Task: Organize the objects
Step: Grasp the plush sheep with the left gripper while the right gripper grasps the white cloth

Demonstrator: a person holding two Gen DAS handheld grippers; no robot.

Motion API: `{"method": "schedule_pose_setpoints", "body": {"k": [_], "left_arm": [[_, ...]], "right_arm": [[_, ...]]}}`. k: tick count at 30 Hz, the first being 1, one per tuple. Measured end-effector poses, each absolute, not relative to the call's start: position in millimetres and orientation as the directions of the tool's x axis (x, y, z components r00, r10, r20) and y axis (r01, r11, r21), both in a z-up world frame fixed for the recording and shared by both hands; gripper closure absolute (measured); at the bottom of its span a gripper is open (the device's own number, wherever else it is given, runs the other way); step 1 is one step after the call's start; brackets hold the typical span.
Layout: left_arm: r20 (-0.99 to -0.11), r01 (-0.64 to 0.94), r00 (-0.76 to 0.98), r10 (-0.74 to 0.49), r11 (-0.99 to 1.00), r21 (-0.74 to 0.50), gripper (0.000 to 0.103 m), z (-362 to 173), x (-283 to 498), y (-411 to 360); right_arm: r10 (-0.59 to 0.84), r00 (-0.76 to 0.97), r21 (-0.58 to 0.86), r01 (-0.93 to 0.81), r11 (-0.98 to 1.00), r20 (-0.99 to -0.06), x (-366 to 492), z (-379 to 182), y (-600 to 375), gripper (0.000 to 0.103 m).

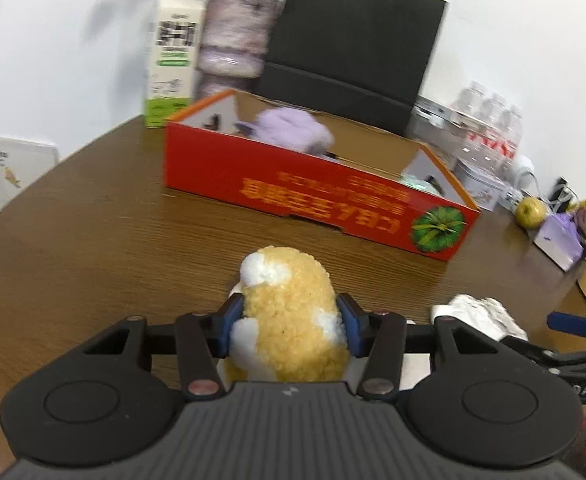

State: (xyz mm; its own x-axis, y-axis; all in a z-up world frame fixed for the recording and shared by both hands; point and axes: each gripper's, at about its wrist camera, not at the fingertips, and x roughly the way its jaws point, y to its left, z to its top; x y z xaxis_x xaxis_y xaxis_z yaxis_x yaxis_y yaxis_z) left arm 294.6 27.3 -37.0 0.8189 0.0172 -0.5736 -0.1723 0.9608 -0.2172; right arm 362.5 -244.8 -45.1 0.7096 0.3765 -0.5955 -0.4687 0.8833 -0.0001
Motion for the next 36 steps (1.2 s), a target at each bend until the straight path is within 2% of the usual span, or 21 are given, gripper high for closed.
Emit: {"method": "schedule_pose_setpoints", "body": {"k": [8,13,16,17,21,36], "left_arm": [[-0.567,-0.201,0.822,0.051,0.958,-0.204,0.051,-39,290,76],[-0.576,-0.203,0.816,0.044,0.956,-0.213,0.037,-45,293,84],[-0.588,-0.213,0.808,0.046,0.952,-0.218,0.023,-47,295,86],[-0.594,-0.218,0.803,0.048,0.952,-0.217,0.015,-47,295,86],[-0.586,-0.204,0.809,0.047,0.957,-0.205,0.002,-46,291,83],[-0.589,-0.210,0.806,0.060,0.959,-0.190,0.000,-49,291,79]], "right_arm": [[0.439,0.645,0.028,-0.543,0.839,-0.626,366,-47,-223,0.000],[0.428,0.633,0.012,-0.552,0.834,-0.646,372,-52,-203,0.000],[0.407,0.640,0.000,-0.536,0.844,-0.652,375,-55,-197,0.000],[0.399,0.643,-0.006,-0.532,0.847,-0.654,376,-56,-196,0.000],[0.372,0.662,-0.031,-0.513,0.858,-0.650,377,-58,-196,0.000],[0.357,0.676,0.012,-0.458,0.889,-0.645,385,-63,-203,0.000]]}}
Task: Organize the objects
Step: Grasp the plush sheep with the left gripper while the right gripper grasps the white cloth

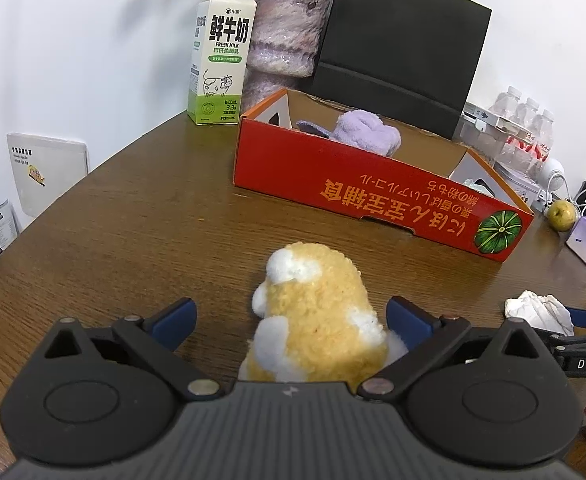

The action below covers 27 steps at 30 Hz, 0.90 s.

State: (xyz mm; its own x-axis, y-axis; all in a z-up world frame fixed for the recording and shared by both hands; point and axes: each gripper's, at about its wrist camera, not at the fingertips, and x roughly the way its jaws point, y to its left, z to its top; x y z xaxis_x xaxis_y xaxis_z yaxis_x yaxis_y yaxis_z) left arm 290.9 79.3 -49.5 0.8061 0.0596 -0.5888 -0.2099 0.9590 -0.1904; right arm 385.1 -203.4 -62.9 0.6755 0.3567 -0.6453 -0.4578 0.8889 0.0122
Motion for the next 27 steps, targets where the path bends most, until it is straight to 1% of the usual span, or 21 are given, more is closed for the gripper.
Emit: {"method": "schedule_pose_setpoints", "body": {"k": [8,10,12,13,15,18,19,21,23,27], "left_arm": [[-0.592,-0.210,0.804,0.057,0.958,-0.193,0.000,-50,291,80],[-0.593,-0.209,0.803,0.055,0.958,-0.194,0.000,-51,292,80],[-0.595,-0.210,0.802,0.053,0.958,-0.197,0.000,-51,292,80],[-0.596,-0.210,0.802,0.052,0.957,-0.199,0.000,-51,292,80],[-0.597,-0.210,0.801,0.049,0.956,-0.204,0.000,-52,292,81],[-0.598,-0.210,0.800,0.048,0.956,-0.205,0.000,-52,292,80],[-0.598,-0.210,0.800,0.048,0.956,-0.205,0.000,-52,292,81],[-0.598,-0.210,0.800,0.047,0.956,-0.207,0.000,-52,292,81],[-0.598,-0.210,0.800,0.046,0.955,-0.208,0.000,-52,292,80],[-0.598,-0.210,0.800,0.046,0.955,-0.208,0.000,-52,292,80]], "right_arm": [[0.354,0.681,0.011,-0.453,0.891,-0.641,384,-63,-203,0.000],[0.356,0.684,0.012,-0.452,0.892,-0.637,382,-63,-203,0.004],[0.369,0.686,0.022,-0.457,0.889,-0.627,378,-61,-204,0.014],[0.370,0.689,0.022,-0.457,0.889,-0.623,377,-60,-204,0.017],[0.369,0.695,0.016,-0.457,0.889,-0.617,374,-59,-203,0.029],[0.375,0.698,0.013,-0.464,0.886,-0.610,368,-58,-202,0.039],[0.376,0.699,0.010,-0.467,0.884,-0.608,366,-58,-202,0.041],[0.379,0.701,0.004,-0.473,0.881,-0.604,362,-58,-201,0.051],[0.384,0.702,0.000,-0.480,0.877,-0.600,357,-57,-200,0.057],[0.385,0.710,-0.012,-0.484,0.875,-0.590,348,-55,-199,0.061]]}}
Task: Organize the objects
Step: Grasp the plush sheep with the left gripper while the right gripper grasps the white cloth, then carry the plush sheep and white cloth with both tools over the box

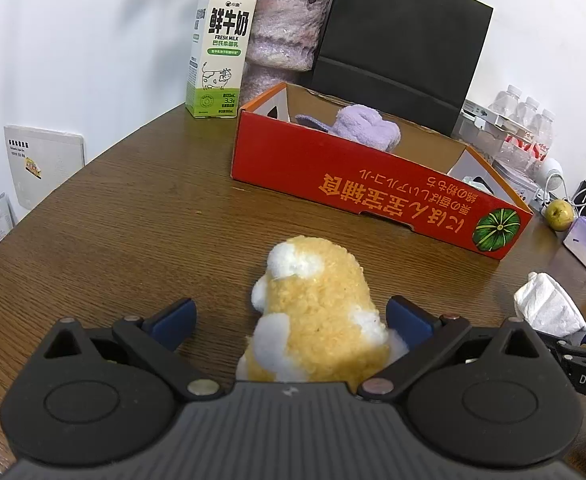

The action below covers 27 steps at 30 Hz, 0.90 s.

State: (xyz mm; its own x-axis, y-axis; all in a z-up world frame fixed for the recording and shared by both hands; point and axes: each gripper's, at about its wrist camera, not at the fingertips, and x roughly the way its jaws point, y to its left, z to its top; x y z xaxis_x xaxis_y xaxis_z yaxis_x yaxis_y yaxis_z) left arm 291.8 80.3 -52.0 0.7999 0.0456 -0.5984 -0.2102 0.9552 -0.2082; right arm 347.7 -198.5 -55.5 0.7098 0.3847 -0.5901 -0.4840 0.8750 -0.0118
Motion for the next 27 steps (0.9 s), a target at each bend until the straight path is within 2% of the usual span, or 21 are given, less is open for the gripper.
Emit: {"method": "schedule_pose_setpoints", "body": {"k": [5,8,10,12,14,27], "left_arm": [[-0.599,-0.201,0.800,0.037,0.957,-0.209,0.000,-51,290,78],[-0.599,-0.182,0.800,0.020,0.960,-0.212,0.005,-50,289,76],[-0.595,-0.162,0.803,-0.005,0.960,-0.227,0.017,-48,287,76],[-0.587,-0.133,0.809,-0.044,0.957,-0.256,0.043,-45,283,75],[-0.576,-0.139,0.817,-0.027,0.960,-0.242,0.049,-42,278,72],[-0.517,-0.133,0.856,-0.008,0.963,-0.235,0.051,-30,260,61]], "right_arm": [[0.385,0.723,-0.020,-0.482,0.876,-0.573,339,-53,-199,0.064],[0.382,0.733,-0.032,-0.481,0.876,-0.563,332,-51,-198,0.064],[0.386,0.736,-0.035,-0.485,0.874,-0.556,327,-51,-198,0.064],[0.385,0.744,-0.043,-0.484,0.874,-0.546,322,-50,-198,0.064],[0.388,0.748,-0.044,-0.485,0.873,-0.538,317,-49,-197,0.064],[0.427,0.758,-0.035,-0.508,0.861,-0.493,292,-40,-194,0.064]]}}
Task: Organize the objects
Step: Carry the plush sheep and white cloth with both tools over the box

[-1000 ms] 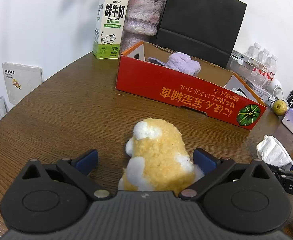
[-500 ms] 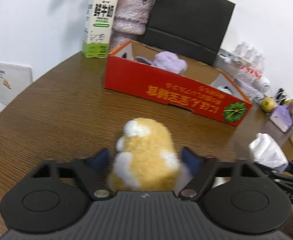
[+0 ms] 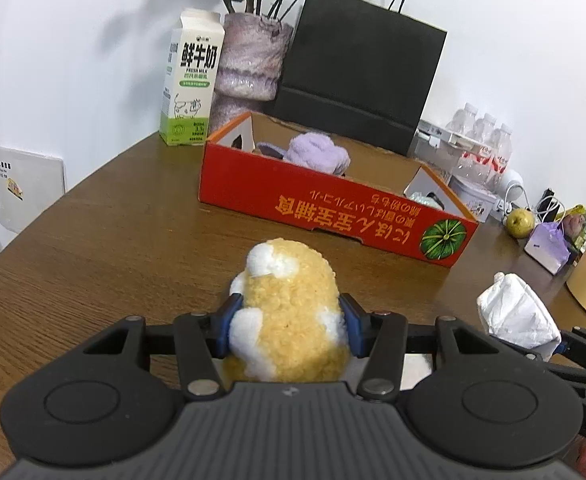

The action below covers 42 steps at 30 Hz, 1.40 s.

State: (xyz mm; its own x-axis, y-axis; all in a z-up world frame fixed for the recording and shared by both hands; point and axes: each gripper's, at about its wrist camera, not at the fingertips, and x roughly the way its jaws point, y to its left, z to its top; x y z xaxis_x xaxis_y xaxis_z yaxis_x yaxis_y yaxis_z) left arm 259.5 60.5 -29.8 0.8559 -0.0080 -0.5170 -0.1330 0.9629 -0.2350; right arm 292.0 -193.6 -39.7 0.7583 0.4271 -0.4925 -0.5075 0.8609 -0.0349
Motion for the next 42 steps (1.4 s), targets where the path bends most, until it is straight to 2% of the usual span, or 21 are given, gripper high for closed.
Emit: {"method": "schedule_pose_setpoints", "body": {"k": [11,30,42], "left_arm": [[-0.471,-0.129,0.882,-0.004,0.960,-0.249,0.051,-9,260,56],[-0.366,-0.146,0.930,0.040,0.953,-0.266,0.051,40,305,59],[-0.335,-0.166,0.940,0.064,0.944,-0.286,0.051,46,345,67]], "right_arm": [[0.459,0.763,-0.025,-0.526,0.850,-0.455,292,-23,-191,0.064],[0.481,0.794,-0.054,-0.536,0.843,-0.371,335,19,-155,0.064],[0.481,0.803,-0.022,-0.521,0.853,-0.352,376,17,-144,0.064]]}}
